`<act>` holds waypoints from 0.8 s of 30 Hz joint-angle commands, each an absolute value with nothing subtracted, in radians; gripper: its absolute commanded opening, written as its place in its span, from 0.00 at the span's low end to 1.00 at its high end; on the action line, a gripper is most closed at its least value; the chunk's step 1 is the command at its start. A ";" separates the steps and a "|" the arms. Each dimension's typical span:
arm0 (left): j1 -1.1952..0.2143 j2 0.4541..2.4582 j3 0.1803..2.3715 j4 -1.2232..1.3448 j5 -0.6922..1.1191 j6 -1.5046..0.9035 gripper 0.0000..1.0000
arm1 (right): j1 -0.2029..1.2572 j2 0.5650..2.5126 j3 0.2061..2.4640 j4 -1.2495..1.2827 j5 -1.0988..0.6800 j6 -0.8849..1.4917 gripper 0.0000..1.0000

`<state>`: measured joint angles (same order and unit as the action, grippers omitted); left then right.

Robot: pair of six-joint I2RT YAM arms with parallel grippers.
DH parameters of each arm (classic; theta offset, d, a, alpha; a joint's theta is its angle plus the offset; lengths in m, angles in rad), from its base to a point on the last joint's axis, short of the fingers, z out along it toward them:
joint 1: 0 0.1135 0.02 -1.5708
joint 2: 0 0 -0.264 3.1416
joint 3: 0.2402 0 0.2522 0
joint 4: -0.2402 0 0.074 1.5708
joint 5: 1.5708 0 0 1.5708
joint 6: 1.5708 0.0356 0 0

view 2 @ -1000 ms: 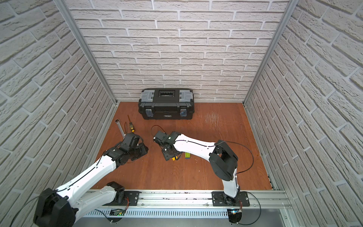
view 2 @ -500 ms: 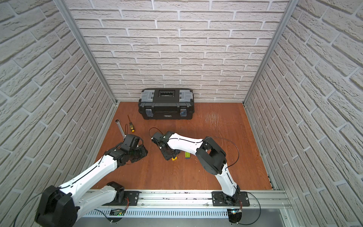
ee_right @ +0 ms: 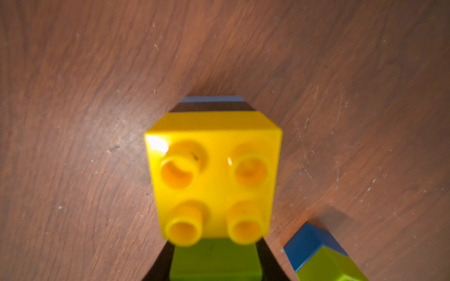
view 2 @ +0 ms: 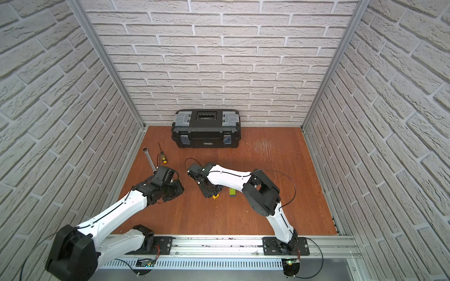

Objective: Assemble the number 4 with lego
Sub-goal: Pick up the lego brick from the center of the board.

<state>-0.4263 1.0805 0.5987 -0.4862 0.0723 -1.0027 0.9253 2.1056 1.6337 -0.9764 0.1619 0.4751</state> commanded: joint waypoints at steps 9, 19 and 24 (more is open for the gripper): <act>-0.442 1.119 0.595 -0.419 0.081 -0.988 0.24 | 0.912 2.005 1.620 -0.968 0.164 0.528 0.12; -0.574 1.270 0.645 -0.311 0.061 -0.986 0.24 | 0.833 1.728 1.405 -0.976 0.210 0.689 0.08; -0.632 1.351 0.675 -0.263 0.052 -0.989 0.22 | 0.774 1.622 1.269 -0.943 0.176 0.753 0.05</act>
<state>-0.6132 1.3254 0.6468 -0.3286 0.0685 -0.9981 0.7929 1.6547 1.3178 -0.9604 0.1791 0.6865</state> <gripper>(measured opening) 0.227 0.340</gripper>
